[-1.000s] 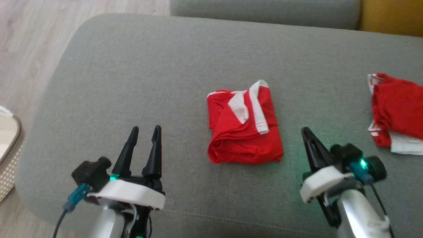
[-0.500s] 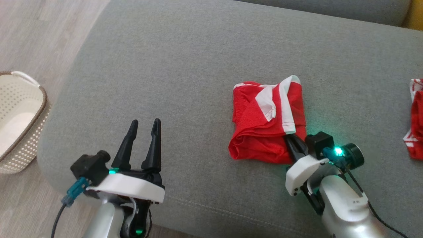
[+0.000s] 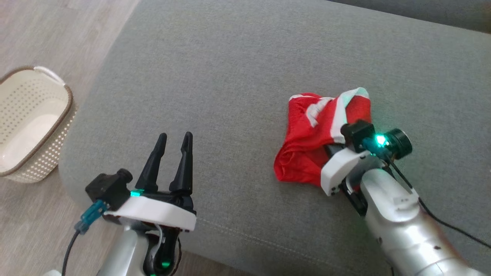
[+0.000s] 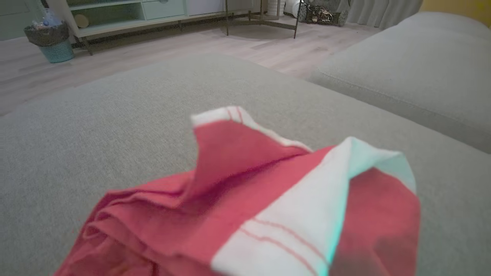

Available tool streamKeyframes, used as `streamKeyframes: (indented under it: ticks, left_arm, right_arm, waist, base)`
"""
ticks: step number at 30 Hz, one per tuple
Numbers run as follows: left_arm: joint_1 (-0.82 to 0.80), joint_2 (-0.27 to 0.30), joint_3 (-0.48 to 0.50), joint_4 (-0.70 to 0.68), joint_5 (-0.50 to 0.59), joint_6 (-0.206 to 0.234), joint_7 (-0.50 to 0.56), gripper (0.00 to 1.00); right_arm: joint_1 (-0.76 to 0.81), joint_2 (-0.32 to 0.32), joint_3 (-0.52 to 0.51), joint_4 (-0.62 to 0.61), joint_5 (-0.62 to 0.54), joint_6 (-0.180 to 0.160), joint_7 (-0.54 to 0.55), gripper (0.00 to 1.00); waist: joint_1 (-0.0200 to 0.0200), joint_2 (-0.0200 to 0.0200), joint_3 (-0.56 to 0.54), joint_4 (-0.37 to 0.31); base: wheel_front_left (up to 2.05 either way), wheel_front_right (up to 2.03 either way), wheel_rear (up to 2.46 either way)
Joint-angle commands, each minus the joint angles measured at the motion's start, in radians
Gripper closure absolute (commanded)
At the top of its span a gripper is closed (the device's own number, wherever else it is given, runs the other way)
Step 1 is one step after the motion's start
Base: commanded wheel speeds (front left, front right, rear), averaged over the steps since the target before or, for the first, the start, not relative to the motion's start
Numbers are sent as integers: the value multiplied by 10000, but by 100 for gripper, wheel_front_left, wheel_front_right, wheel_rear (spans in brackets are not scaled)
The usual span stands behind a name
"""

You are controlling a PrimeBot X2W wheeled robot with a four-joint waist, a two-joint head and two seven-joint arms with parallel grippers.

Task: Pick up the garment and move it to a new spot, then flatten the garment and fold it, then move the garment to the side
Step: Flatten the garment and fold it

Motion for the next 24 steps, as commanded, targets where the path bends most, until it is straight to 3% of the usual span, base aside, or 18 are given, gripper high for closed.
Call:
streamKeyframes:
  ticks: [1, 16, 24]
  left_arm:
    - [-365, 37, 285, -303, -66, 54, -78, 0]
    - [-483, 37, 116, -385, -399, 137, -78, 0]
    - [-553, 37, 133, -321, -388, 148, -78, 0]
  right_arm:
    - [-463, 117, 377, -71, 54, -7, -130, 100]
    - [-1779, -104, 1078, 1674, 367, -7, 365, 100]
    - [-1577, -34, 1330, 2643, 847, -7, 437, 100]
  waist:
    - [0, 0, 27, 133]
    - [0, 0, 418, 765]
    - [0, 0, 374, 777]
  base:
    - [0, 0, 0]
    - [0, 0, 0]
    - [0, 0, 0]
